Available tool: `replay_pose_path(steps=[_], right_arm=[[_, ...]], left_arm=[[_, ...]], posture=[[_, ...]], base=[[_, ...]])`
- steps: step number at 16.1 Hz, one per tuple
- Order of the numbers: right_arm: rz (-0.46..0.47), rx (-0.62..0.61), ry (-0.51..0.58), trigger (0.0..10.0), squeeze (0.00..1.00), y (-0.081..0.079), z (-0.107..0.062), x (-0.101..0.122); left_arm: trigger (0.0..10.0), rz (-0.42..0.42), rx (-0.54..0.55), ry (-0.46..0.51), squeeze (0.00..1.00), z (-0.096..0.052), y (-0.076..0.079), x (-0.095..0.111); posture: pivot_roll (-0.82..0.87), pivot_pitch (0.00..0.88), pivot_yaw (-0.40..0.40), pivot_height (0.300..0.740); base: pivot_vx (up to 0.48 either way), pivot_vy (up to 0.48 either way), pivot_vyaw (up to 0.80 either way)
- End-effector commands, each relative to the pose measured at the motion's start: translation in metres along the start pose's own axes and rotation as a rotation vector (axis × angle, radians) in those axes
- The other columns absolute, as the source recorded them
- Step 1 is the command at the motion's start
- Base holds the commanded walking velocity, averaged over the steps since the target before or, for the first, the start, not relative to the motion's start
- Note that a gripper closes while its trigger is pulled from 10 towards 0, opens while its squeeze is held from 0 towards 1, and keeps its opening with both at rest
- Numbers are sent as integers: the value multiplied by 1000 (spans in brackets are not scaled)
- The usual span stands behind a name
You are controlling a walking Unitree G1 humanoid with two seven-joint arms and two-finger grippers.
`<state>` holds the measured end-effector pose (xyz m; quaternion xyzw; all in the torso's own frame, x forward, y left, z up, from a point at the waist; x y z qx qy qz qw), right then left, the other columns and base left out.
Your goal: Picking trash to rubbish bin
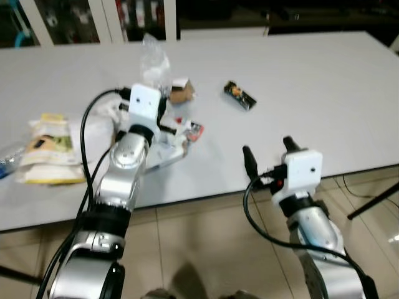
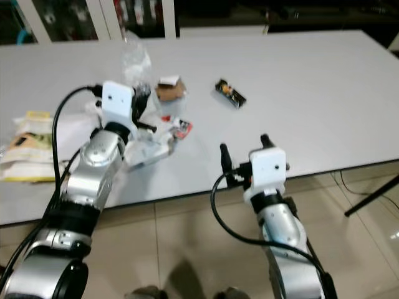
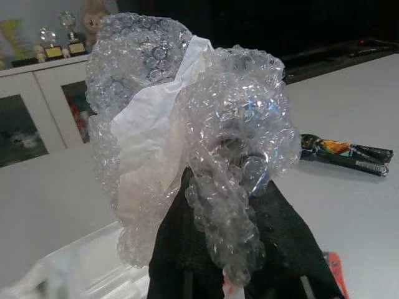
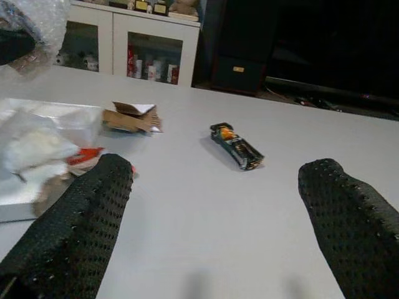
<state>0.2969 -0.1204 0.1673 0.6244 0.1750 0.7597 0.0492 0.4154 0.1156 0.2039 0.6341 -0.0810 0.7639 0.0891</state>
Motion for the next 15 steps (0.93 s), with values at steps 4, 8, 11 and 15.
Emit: replay_pose_path(steps=[4,8,11,15], right_arm=[[-33,-10,6,10000,0,6,0,4],[-29,-1,4,10000,0,4,0,3],[-26,4,3,10000,0,2,0,3],[-23,6,4,10000,0,-1,0,4]], left_arm=[[10000,-1,-37,-17,0,-1,12,-4],[10000,0,-34,-22,0,-1,11,-5],[10000,1,-28,-20,0,-2,10,-5],[10000,-14,-26,-7,0,-3,10,-3]], posture=[[184,131,-27,740],[185,131,-27,740],[185,131,-27,740],[185,131,-27,740]], base=[[480,0,0],[480,0,0],[480,0,0],[212,0,0]])
Point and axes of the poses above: a point about 5 cm out from each wrist's last joint towards the gripper, its own z axis pointing out of the wrist towards the gripper, its own x axis along the axis of the wrist's last joint, y = z × x, the point moved 5 cm from there along z, pointing out of the wrist towards the gripper, and after that the axes turned 12 degrees about -z, right-handed, at the moved point
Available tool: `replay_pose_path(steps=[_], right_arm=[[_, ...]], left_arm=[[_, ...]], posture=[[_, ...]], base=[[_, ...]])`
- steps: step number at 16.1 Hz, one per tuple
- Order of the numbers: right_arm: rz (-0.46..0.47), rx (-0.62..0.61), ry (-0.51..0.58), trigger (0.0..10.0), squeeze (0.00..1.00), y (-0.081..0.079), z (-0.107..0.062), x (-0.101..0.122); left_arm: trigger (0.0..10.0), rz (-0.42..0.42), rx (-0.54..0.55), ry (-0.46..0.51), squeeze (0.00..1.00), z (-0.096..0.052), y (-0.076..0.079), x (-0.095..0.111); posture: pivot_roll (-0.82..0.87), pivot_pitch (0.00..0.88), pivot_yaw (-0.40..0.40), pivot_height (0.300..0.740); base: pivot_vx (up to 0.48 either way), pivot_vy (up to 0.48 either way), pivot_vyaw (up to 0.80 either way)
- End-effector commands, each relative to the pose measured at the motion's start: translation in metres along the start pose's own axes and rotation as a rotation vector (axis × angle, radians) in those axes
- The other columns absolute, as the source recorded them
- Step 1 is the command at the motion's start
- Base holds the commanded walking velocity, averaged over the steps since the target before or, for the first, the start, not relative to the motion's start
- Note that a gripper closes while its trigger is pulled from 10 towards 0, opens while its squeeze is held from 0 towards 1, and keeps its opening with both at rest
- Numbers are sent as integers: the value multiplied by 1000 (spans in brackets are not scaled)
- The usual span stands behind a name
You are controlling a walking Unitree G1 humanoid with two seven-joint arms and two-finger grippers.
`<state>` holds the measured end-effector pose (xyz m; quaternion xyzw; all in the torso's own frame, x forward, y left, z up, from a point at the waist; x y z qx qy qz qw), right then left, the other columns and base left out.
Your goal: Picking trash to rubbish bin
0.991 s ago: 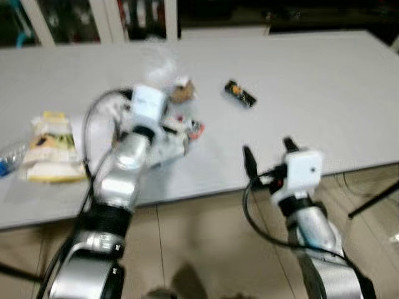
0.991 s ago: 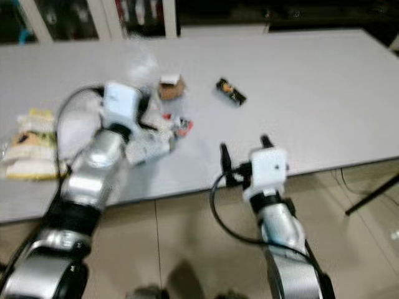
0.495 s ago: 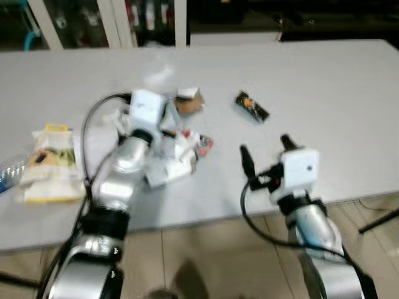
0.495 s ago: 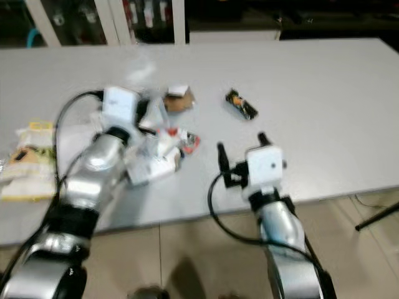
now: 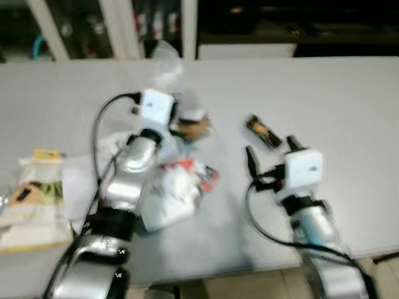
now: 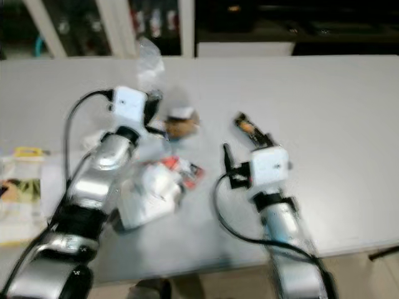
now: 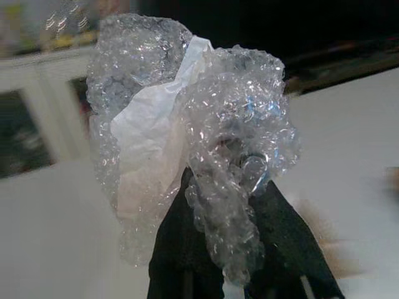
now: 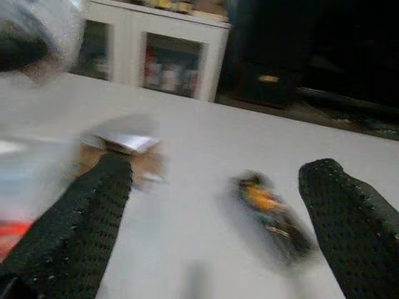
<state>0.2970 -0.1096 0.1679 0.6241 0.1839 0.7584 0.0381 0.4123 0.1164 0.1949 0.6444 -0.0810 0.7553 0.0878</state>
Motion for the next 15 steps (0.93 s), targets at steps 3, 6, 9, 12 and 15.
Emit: replay_pose_path(steps=[3,6,9,12,15], right_arm=[[-26,-34,-5,10000,0,13,-3,0],[-20,-95,-45,10000,0,32,-9,-10],[-52,-98,-100,10000,0,47,-9,-25],[-84,-129,-139,10000,1000,60,-10,-37],[-115,-159,-159,10000,1000,71,-10,-42]], left_arm=[[10000,-1,-22,11,0,2,8,4],[10000,1,-12,4,0,0,5,3],[10000,2,-20,0,0,0,5,3],[10000,3,-16,3,0,1,4,4],[10000,3,-12,8,0,1,4,5]], posture=[[184,136,-28,740],[189,141,-29,740],[193,152,-24,740],[200,145,-25,740],[200,145,-25,740]], base=[[0,0,0],[0,0,0],[0,0,0],[0,0,0],[0,0,0]])
Point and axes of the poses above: a point about 5 cm out from each wrist's last joint towards the gripper, its own z axis pointing out of the wrist towards the gripper, its own x axis along the axis of the wrist's last joint, y = z × x, the point moved 5 cm from there along z, pointing out of the wrist towards the gripper, and after that the axes turned 12 degrees about -z, right-handed, at the moved point
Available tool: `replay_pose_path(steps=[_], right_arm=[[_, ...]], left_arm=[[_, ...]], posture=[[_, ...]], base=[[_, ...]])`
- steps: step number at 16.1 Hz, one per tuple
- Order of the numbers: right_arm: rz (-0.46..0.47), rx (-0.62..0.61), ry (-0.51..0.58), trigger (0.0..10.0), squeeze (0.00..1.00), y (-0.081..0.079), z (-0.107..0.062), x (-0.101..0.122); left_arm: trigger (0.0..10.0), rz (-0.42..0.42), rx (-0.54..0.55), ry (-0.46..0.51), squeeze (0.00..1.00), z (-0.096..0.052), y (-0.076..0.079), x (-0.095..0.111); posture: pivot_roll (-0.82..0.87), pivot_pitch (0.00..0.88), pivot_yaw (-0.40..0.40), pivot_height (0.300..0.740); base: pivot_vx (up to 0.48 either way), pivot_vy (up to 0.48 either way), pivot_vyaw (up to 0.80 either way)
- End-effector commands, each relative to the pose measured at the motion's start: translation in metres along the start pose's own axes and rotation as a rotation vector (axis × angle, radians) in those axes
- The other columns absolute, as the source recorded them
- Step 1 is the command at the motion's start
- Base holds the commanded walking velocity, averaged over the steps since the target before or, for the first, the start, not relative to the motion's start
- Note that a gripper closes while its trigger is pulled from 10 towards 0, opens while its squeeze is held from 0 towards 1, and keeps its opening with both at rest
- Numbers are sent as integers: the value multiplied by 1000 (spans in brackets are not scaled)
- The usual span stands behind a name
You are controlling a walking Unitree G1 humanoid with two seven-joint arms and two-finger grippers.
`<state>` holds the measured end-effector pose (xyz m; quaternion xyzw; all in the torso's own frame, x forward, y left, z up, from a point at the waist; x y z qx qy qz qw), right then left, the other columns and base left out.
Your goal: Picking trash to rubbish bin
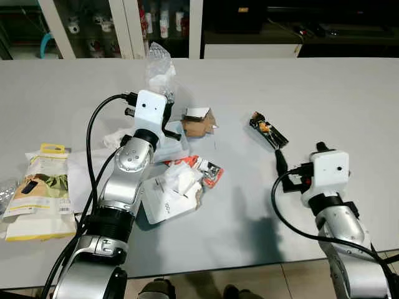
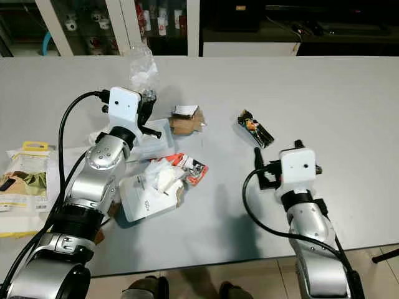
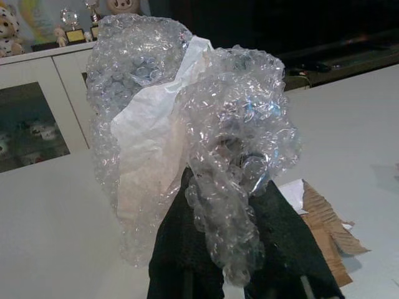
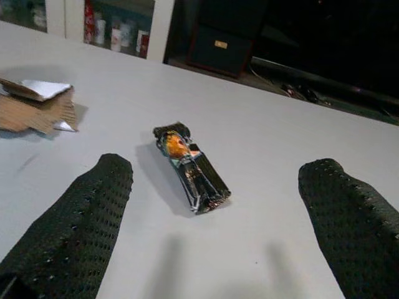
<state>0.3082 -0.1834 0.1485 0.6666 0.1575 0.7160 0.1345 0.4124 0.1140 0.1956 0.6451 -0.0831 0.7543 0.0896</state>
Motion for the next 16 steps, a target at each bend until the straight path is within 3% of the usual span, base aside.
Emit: replay_pose_path(steps=[1,4,5,6,7,8,16], right_arm=[[-10,-14,-4,10000,1000,7,2,-2],[-3,22,11,10000,984,13,7,-4],[2,46,34,10000,882,15,8,-3],[0,71,50,10000,631,16,10,-2],[-4,90,55,10000,75,17,11,-2],[-21,123,64,10000,0,19,14,-2],[-31,265,128,10000,0,26,43,1]], left_arm=[[10000,4,-7,11,0,1,1,5],[10000,14,-10,11,0,0,-1,7],[10000,23,-12,8,0,-1,-3,7],[10000,30,-8,5,0,-3,-7,6],[10000,38,-7,4,0,-4,-9,6],[10000,52,-6,0,0,-8,-13,6],[10000,129,19,-16,0,-27,-38,14]], posture=[[205,142,-18,740],[212,165,-7,740],[217,176,-2,740],[225,190,3,740],[232,201,7,740],[250,218,14,740],[343,276,27,740]], base=[[0,0,0],[0,0,0],[0,0,0],[0,0,0],[0,0,0],[0,0,0],[0,0,0]])
Point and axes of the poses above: a point about 5 cm out from each wrist's last joint towards the gripper, its own z axis pointing out of the wrist towards the gripper, its own x axis along the axis of the wrist's last joint, y = z × x, the point moved 5 cm from there along z, pointing out of the wrist towards the gripper, and after that the axes turned 12 degrees about -z, right-handed, at the moved point
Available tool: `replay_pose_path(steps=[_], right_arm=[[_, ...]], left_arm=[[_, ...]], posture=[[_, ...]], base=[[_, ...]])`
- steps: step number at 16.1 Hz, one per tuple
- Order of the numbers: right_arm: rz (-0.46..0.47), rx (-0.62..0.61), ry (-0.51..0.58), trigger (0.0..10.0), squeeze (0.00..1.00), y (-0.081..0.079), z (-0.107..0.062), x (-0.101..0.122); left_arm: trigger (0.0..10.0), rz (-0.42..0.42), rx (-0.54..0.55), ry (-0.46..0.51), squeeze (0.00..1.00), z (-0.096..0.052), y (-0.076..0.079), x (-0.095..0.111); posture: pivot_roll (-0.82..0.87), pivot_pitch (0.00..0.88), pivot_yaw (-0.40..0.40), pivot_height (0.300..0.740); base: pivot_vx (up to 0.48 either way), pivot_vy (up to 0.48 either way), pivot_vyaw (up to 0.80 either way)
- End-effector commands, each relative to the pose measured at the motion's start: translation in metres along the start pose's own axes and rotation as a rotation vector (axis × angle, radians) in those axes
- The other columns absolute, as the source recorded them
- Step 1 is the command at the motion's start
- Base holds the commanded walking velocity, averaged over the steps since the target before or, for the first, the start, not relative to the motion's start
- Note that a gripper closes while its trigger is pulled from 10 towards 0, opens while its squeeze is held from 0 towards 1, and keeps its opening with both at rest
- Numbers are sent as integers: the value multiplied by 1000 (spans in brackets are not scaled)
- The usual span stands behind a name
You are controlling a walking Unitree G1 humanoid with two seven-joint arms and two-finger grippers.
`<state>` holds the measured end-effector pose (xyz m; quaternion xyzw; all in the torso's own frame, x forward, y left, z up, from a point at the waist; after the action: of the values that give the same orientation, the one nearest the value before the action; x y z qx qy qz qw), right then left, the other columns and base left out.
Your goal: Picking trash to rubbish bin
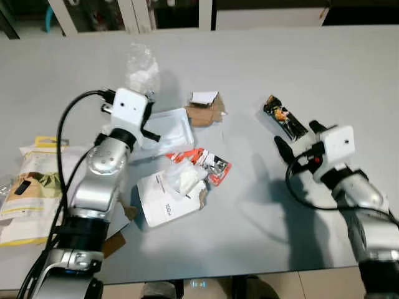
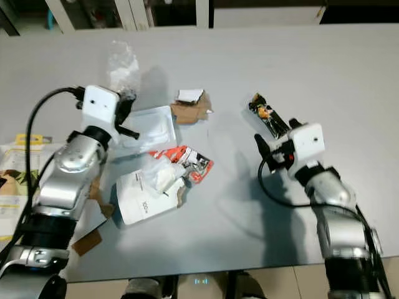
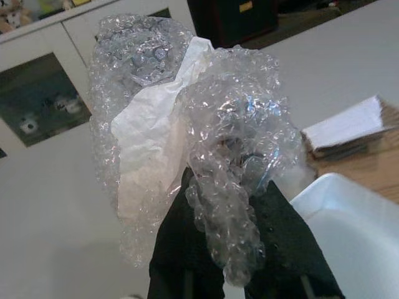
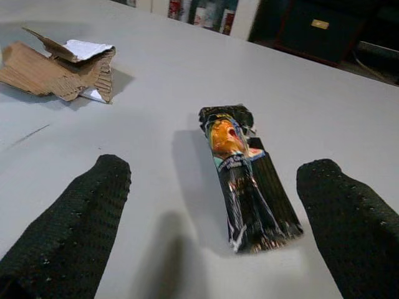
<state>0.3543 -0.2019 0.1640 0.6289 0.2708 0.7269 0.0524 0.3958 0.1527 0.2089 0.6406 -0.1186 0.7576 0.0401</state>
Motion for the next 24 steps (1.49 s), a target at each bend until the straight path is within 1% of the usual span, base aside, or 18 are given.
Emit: replay_pose_path(steps=[1,4,5,8,10,11,12,13,14,15,16,17,18,19,24], right_arm=[[8,17,8,10000,0,2,-1,-3],[-17,38,24,10000,0,5,6,-1],[-38,36,30,10000,0,9,9,1],[-64,7,36,10000,0,22,12,0],[-58,-10,29,10000,0,28,13,-4],[-47,-17,23,10000,0,31,14,-7],[-3,-19,-2,10000,0,33,15,-16],[14,-19,-18,10000,0,32,15,-22],[68,4,-67,10000,0,27,14,-39],[92,19,-90,10000,0,24,13,-47],[139,41,-116,10000,0,18,11,-56],[206,63,-139,0,0,11,8,-66],[238,79,-144,0,0,6,7,-70],[247,85,-146,0,0,3,6,-73],[257,94,-141,0,0,-3,7,-76]], left_arm=[[10000,13,9,-12,0,-5,-5,-2],[10000,24,13,-11,0,-11,-8,1],[10000,26,13,-18,0,-13,-8,-1],[10000,29,10,-22,0,-14,-7,1],[10000,32,11,-27,0,-15,-9,1],[10000,33,12,-30,0,-15,-9,1],[10000,35,13,-35,0,-17,-9,0],[10000,35,14,-38,0,-17,-10,0],[10000,36,17,-44,0,-19,-11,-1],[10000,37,17,-46,0,-19,-11,-1],[10000,39,17,-49,0,-20,-12,-1],[10000,40,17,-52,0,-20,-12,-1],[10000,41,17,-54,0,-20,-12,-1],[10000,42,17,-56,0,-21,-12,-1],[10000,47,17,-63,0,-22,-13,-1]], posture=[[353,276,22,740],[368,287,26,740],[370,290,27,740],[375,295,29,740],[380,299,30,740],[380,299,30,740],[385,303,30,740],[385,303,30,740],[391,307,31,740],[391,307,31,740],[398,311,32,740],[398,311,32,740],[403,315,32,740],[403,315,32,740],[408,317,35,740]], base=[[0,0,0],[0,0,0],[0,0,0],[0,0,0],[0,0,0],[0,0,0],[0,0,0],[0,0,0],[0,0,0],[0,0,0],[0,0,0],[0,0,0],[0,0,0],[0,0,0],[0,0,0]])
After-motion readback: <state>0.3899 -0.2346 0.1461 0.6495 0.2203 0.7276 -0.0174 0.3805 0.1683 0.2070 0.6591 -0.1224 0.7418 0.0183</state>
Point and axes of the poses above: a point about 5 cm out from each wrist's last joint towards the gripper, its own z axis pointing out of the wrist towards the gripper, its own x axis along the axis of the wrist's last joint, y = z × x, the point moved 5 cm from there along z, pointing out of the wrist towards the gripper, and after that the axes turned 12 degrees about -z, right-handed, at the moved point
